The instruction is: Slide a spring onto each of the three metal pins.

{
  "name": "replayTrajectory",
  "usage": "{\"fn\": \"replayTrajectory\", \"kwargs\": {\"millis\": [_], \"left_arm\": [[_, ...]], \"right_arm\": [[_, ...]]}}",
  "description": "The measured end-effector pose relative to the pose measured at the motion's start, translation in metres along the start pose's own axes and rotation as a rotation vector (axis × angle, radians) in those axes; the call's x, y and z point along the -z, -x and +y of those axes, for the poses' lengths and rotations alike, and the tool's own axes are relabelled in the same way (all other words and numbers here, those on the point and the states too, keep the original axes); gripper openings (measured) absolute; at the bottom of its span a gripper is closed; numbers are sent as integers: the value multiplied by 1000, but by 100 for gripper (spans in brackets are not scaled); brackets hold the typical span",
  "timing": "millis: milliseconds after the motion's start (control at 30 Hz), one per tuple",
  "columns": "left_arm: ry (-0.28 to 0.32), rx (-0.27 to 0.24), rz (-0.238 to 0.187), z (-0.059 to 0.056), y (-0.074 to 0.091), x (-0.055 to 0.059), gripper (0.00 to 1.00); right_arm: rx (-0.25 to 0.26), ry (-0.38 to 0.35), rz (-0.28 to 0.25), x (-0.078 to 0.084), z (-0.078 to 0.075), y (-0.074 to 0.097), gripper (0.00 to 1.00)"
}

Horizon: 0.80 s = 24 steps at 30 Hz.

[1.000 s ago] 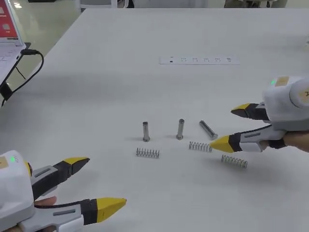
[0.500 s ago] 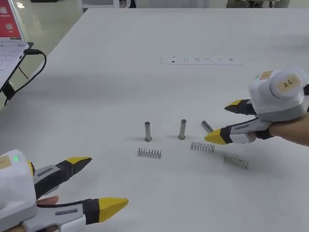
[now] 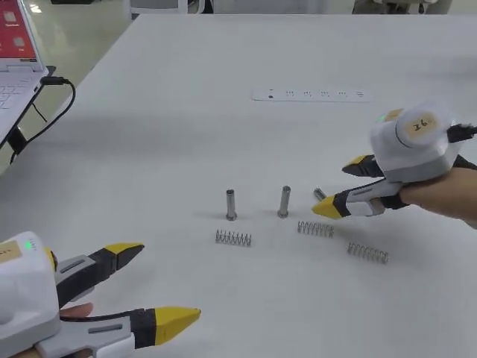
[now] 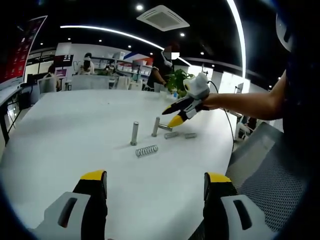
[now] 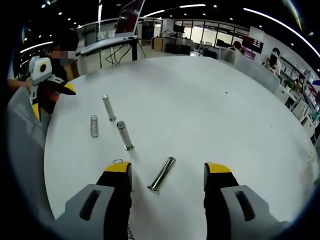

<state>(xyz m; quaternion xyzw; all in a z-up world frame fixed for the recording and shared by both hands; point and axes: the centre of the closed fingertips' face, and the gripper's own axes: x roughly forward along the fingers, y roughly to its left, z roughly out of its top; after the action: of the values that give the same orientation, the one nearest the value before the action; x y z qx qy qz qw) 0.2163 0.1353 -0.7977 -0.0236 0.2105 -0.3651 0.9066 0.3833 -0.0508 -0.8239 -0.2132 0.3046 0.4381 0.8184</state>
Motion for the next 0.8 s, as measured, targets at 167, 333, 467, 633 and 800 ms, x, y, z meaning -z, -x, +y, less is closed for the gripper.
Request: {"fn": "replayTrajectory", "kwargs": {"millis": [167,333,467,633,800], "left_arm": [[-5,2,2,0,0,0,76],[-15,6,7,-1,-1,0,76],[-22,10,11,-1,-1,0,76],[-28,14,3,-1,-4,-5,76],[-34,15,-3,1,-5,-9,76]], "right_arm": [[6,0,24,3,-1,-4,56],[11,-12,41,5,-1,-7,54],[17,-24,54,6,-1,-10,50],[26,-40,61,5,-1,-12,46],[31,-59,74,5,-1,-14,40]]}}
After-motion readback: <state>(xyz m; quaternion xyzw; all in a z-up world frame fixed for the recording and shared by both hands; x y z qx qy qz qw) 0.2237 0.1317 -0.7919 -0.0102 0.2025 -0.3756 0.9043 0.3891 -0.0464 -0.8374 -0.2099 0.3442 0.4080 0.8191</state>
